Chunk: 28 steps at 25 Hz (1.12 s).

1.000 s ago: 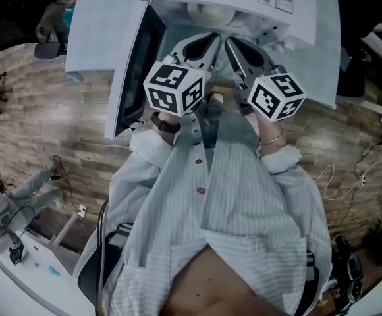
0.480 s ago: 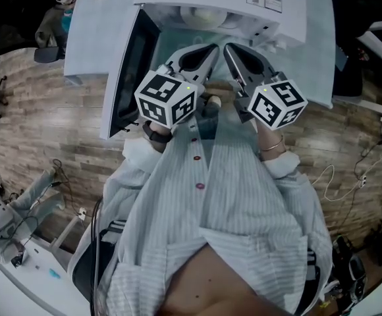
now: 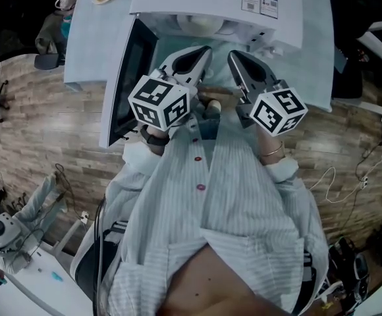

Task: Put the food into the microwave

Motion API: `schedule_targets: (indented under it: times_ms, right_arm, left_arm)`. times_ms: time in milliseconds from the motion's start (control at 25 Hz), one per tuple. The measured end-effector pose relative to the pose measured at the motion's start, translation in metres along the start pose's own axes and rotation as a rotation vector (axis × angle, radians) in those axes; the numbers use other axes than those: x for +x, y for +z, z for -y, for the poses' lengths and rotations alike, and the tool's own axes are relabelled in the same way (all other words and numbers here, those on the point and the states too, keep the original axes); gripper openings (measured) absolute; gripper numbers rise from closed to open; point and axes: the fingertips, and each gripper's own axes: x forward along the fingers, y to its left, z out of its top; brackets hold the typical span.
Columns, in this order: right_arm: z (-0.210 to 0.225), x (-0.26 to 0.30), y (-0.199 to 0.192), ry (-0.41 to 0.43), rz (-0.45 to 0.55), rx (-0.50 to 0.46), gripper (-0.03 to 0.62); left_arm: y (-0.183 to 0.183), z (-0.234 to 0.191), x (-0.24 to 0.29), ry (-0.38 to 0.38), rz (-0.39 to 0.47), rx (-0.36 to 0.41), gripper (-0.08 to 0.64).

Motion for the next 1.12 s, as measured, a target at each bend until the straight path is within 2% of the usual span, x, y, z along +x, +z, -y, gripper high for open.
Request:
schedule_targets:
  times_ms: [640,1120]
  right_arm:
    - [0.009,0.007,0.006,-0.002,0.008,0.031,0.032]
    - [0.003,0.014,-0.006,0.008,-0.046,0.015,0.032]
  left_arm:
    - [-0.001,-0.005,0.013,-0.025,-0.018,-0.017,0.009]
    - [-0.003,-0.007,0.010,-0.033,-0.018,-0.026,0.009]
